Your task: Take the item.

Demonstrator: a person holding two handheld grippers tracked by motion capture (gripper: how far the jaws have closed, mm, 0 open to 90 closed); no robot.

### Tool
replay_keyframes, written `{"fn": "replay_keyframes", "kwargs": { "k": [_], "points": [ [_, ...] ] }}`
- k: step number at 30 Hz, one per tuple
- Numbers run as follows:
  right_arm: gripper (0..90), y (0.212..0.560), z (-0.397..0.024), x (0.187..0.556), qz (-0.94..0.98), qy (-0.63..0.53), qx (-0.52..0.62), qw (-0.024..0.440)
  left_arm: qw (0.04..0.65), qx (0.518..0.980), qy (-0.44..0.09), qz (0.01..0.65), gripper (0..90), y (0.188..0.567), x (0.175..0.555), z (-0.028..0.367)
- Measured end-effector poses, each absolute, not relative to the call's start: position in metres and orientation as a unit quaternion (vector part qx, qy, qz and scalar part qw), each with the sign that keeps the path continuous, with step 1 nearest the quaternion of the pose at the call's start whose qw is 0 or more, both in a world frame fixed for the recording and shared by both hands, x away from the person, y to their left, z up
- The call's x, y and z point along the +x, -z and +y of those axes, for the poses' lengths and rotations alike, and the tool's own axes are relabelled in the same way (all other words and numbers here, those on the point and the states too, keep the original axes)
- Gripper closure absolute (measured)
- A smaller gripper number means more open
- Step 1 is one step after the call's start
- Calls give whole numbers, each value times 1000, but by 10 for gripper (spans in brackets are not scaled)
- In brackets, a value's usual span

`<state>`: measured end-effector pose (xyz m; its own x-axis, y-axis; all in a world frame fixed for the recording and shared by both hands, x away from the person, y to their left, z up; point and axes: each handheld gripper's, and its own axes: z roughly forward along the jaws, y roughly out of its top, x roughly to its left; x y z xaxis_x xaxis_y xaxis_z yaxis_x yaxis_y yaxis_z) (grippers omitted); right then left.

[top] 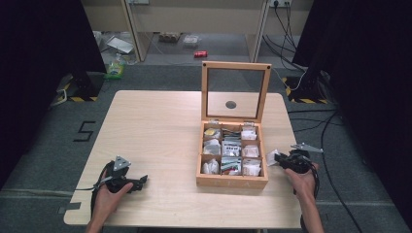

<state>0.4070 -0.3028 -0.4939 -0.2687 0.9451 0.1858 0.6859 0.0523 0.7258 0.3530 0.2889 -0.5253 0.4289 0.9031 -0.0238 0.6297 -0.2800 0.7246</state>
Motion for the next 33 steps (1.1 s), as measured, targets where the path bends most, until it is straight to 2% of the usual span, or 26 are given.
{"fn": "replay_keyframes", "kwargs": {
  "k": [14,33],
  "points": [
    [627,490,-313,407,689,-384,588,181,339,774,-201,495,0,525,353,289],
    [430,468,-305,411,672,-421,579,188,339,774,-201,495,0,525,353,289]
  ]
}}
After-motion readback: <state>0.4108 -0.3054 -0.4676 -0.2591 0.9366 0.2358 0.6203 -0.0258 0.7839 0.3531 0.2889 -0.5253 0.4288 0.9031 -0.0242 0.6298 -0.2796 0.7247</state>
